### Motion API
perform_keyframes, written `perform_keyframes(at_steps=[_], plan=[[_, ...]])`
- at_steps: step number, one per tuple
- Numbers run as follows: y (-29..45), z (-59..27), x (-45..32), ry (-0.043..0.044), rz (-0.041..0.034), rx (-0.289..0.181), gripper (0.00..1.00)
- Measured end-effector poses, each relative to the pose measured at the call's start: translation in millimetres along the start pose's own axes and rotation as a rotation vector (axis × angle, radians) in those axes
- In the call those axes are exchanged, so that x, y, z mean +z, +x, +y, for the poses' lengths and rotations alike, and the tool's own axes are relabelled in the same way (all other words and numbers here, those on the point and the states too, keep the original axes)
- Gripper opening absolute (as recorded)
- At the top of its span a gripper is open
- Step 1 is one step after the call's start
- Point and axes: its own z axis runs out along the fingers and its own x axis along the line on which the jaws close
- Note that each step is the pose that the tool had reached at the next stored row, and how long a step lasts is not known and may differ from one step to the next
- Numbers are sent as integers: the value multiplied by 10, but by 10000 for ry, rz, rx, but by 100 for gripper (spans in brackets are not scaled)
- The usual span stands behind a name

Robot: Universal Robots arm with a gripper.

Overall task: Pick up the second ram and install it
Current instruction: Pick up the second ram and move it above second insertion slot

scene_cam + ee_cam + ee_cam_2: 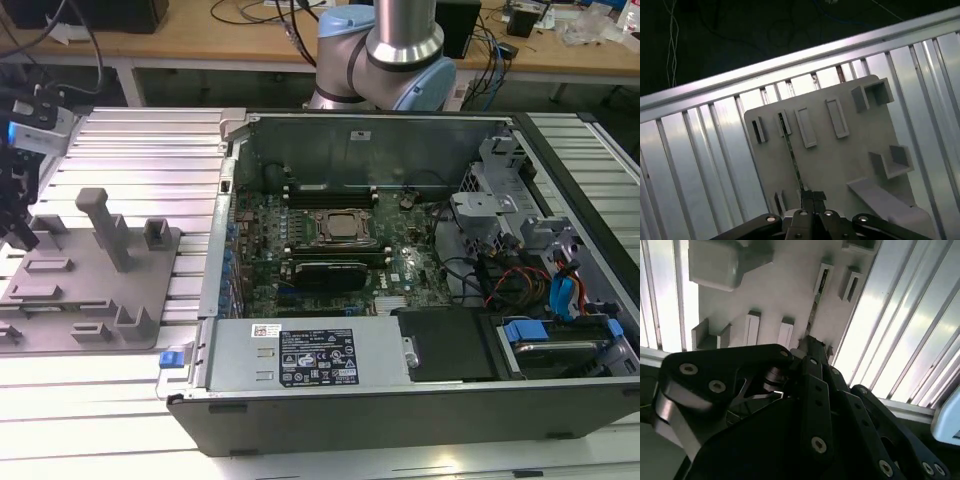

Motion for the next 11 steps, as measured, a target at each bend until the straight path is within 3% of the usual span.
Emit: perform_keyframes(at_steps=[8, 11], plan=[[1, -2, 43, -44, 59, -1831, 8], [3, 6, 69, -45, 64, -1935, 8]])
